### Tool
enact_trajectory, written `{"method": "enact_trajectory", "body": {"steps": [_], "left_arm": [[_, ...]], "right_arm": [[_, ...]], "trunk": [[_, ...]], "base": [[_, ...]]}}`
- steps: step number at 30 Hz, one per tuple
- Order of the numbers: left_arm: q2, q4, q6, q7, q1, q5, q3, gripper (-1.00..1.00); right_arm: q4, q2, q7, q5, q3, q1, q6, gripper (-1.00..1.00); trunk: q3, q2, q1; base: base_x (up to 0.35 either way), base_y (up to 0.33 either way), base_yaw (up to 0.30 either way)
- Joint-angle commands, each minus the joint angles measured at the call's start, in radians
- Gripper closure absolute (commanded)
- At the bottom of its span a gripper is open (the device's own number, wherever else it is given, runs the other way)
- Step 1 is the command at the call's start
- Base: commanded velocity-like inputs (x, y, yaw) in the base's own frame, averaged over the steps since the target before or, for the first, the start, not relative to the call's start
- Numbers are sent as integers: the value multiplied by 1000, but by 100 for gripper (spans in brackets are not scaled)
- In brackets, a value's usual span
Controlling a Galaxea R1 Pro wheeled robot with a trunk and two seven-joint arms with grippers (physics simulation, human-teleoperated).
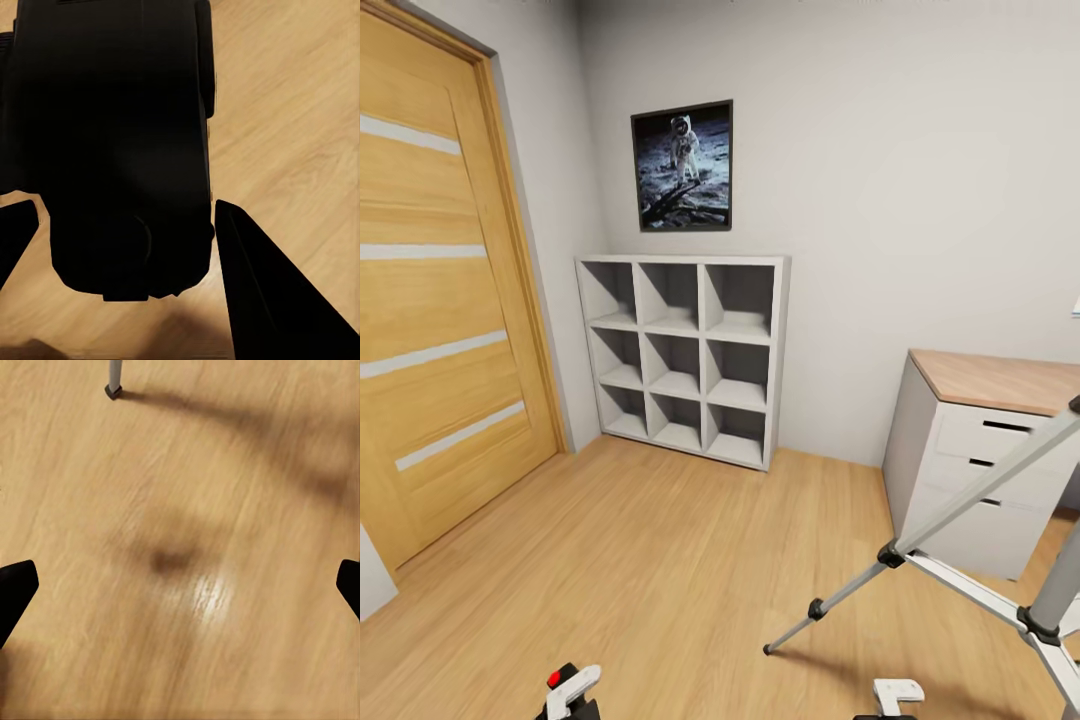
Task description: Attach the digital camera to the camera tripod in the bedroom.
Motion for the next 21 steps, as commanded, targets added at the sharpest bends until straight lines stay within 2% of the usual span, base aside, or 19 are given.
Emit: {"method": "enact_trajectory", "body": {"steps": [1,21], "left_arm": [[1,3,1,7,0,4,-9,100],[2,99,1,9,0,3,-9,100]], "right_arm": [[-2,0,2,-2,1,0,6,-100],[7,-1,-3,-8,2,0,-8,-100]], "trunk": [[2,7,-4],[65,147,-81]], "base": [[0,0,0],[0,0,0]]}}
